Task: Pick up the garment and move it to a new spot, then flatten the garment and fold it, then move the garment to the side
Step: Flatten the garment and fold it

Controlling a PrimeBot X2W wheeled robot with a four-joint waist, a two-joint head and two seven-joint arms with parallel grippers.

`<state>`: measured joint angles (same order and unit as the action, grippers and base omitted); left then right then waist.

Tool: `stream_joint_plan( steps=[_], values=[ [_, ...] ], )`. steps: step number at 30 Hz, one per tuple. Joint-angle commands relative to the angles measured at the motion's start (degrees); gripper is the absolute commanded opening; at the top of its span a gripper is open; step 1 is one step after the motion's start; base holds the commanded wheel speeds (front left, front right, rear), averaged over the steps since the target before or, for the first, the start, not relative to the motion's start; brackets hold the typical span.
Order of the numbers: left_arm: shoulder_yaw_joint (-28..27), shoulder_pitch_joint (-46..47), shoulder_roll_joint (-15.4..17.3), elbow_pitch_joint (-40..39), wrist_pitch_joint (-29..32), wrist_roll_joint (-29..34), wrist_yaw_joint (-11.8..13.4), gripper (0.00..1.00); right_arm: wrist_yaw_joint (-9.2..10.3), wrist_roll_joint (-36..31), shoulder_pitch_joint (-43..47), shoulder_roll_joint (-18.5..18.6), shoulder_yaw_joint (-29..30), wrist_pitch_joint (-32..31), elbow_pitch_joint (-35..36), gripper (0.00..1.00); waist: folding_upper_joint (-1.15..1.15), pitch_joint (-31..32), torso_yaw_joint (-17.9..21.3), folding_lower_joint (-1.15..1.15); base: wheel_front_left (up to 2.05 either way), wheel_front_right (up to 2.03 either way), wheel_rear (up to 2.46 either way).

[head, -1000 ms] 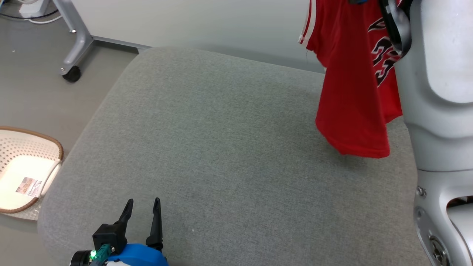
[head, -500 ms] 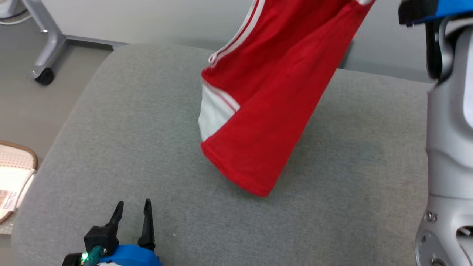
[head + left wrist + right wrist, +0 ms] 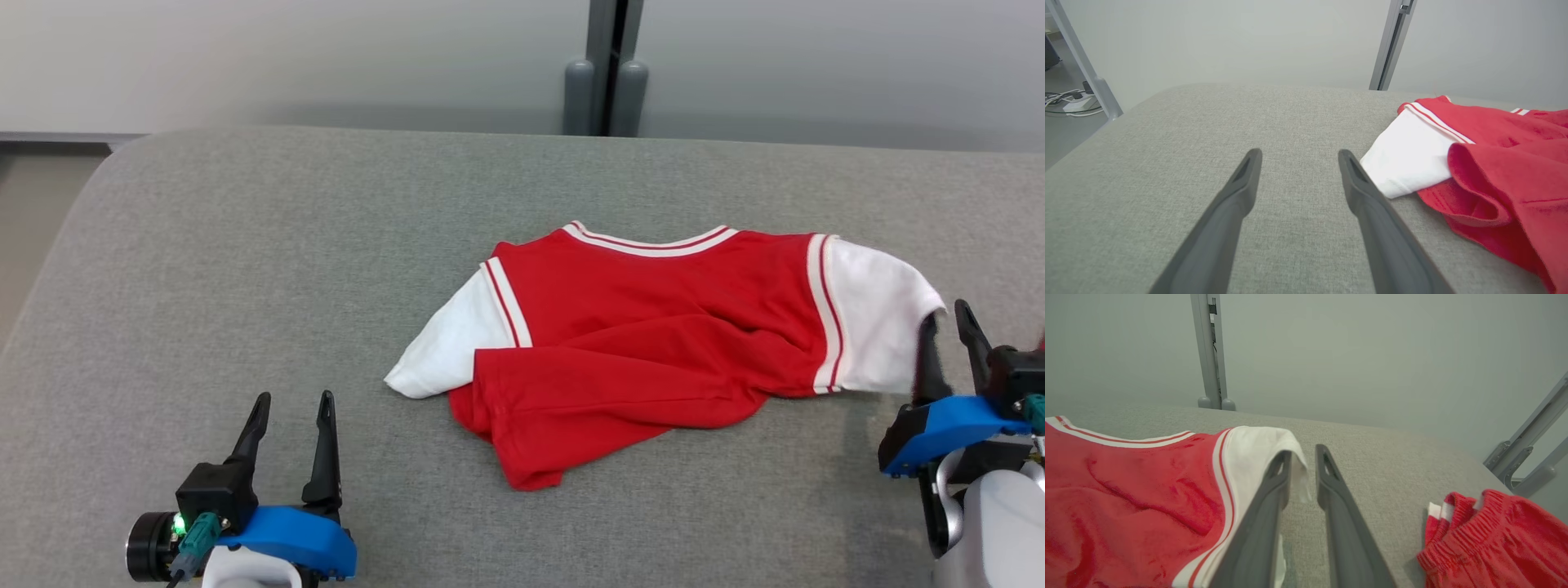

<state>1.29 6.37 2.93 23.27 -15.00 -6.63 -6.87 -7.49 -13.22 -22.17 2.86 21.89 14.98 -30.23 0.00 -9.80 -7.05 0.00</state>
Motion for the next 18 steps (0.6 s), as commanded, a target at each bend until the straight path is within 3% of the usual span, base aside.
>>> stream_joint_plan(
  steps=[1,8,15,18],
  values=[
    [0.2,1.1,0.0,-0.5,-0.3,0.1,-0.2,1.00,-0.01,0.5,1.4,0.1,-0.6,0.3,0.0,1.00,0.00,0.8,1.3,0.00,0.00,0.00,0.00],
    [3.7,2.6,0.0,-2.7,-0.3,-2.0,-0.7,1.00,-0.01,7.9,6.6,0.1,-7.8,0.3,2.8,1.00,0.00,1.3,5.8,0.00,0.00,0.00,0.00],
    [17.0,3.5,0.9,1.8,-0.3,-12.4,-0.6,1.00,-0.01,12.2,9.5,0.1,-12.7,0.2,6.1,1.00,0.00,2.1,10.6,0.00,0.00,0.00,0.00],
    [20.1,4.3,2.2,4.1,-0.3,-15.5,-0.6,1.00,-0.01,12.9,9.5,0.1,-13.8,0.3,6.9,1.00,0.00,2.0,12.0,0.00,0.00,0.00,0.00]
  ],
)
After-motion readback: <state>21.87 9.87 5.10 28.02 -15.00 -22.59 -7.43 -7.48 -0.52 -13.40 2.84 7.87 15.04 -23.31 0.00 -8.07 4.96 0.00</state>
